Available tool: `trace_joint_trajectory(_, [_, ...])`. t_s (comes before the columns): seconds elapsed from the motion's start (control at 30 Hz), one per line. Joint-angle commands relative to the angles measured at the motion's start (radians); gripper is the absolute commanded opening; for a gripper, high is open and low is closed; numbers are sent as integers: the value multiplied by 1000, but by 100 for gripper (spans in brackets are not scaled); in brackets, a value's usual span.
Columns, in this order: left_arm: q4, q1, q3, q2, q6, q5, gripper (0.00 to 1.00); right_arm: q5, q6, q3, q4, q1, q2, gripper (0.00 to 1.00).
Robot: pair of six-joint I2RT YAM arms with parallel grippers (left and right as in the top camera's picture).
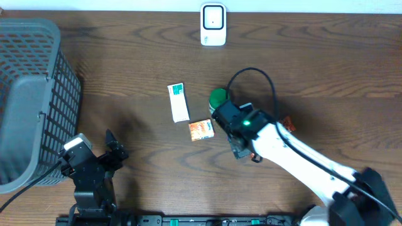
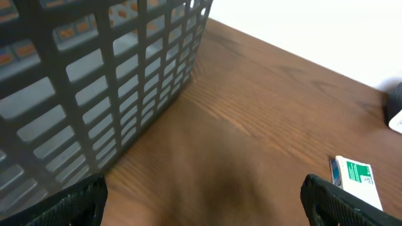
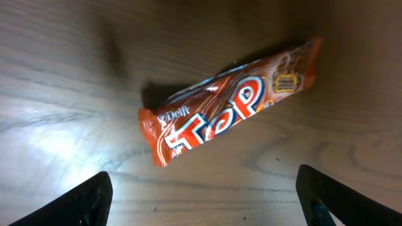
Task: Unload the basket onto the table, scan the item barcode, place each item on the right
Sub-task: 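Move the right gripper over the red Top bar, then lower the right gripper and grasp the Top bar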
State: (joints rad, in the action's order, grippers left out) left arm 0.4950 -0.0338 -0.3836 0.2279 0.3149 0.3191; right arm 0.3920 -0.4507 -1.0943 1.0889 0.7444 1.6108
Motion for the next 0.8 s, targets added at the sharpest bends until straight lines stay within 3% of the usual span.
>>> trace_joint_trajectory(0.0, [18,5,3,-2,5,3,98,52,-73,-14,-1,21,80,89])
trace_joint_trajectory(0.23, [29,5,3,-2,5,3,98,52,-72,-14,-34,35,163,89])
trace_joint_trajectory(0.77, [29,5,3,-2,5,3,98,51,-73,-3,-68,34,175,87])
